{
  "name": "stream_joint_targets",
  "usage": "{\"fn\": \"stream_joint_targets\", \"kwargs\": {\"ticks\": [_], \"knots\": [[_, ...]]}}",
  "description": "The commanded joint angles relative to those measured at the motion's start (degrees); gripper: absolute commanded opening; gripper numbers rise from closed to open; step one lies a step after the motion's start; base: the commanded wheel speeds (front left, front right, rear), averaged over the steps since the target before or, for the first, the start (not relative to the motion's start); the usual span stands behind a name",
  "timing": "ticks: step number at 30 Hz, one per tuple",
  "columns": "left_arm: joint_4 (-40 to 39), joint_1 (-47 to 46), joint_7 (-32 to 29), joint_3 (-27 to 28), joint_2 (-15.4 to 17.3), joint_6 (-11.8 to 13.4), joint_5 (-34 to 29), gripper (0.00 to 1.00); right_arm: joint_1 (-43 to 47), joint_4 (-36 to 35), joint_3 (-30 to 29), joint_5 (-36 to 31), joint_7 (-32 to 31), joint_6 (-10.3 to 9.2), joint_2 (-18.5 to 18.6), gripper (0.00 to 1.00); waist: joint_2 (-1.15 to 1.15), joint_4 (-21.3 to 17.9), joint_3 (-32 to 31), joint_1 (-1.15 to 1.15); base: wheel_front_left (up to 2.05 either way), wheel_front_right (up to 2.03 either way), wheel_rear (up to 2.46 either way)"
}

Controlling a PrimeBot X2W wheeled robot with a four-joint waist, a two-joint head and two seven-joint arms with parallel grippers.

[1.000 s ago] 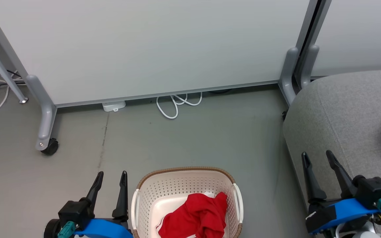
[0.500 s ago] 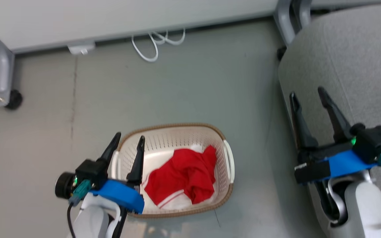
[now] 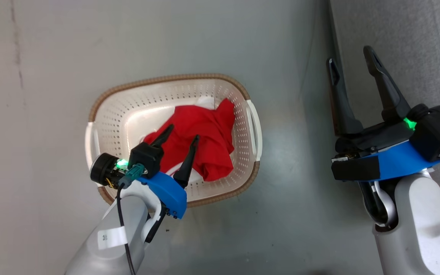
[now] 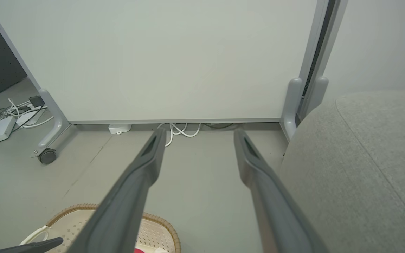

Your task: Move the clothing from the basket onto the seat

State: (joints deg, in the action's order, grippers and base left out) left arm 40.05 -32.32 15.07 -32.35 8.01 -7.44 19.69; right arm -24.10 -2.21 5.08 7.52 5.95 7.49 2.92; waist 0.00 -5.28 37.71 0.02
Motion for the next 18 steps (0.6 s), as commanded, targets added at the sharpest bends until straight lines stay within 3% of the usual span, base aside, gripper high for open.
{"fn": "stream_joint_targets", "kwargs": {"ticks": [1, 9, 18], "knots": [[1.53, -1.89, 0.16, -1.23, 0.02, -0.03, 0.81, 1.00, -1.21, -0.42, 0.28, 0.02, 0.36, 0.01, -0.05, 1.00, 0.00, -1.11, 3.92, -0.02, 0.00, 0.00, 0.00], [12.75, -7.60, -0.23, -8.87, -1.23, -0.03, 9.62, 1.00, -2.42, -1.08, 2.12, 1.45, 1.79, 0.01, -0.04, 1.00, 0.00, -2.96, 8.34, -0.02, 0.00, 0.00, 0.00], [18.61, -13.64, -3.70, -13.85, -1.41, -0.03, 19.54, 1.00, -2.59, -2.78, 3.50, 1.92, 3.20, 0.01, -0.04, 1.00, 0.00, -6.25, 12.83, -0.02, 0.00, 0.00, 0.00]]}}
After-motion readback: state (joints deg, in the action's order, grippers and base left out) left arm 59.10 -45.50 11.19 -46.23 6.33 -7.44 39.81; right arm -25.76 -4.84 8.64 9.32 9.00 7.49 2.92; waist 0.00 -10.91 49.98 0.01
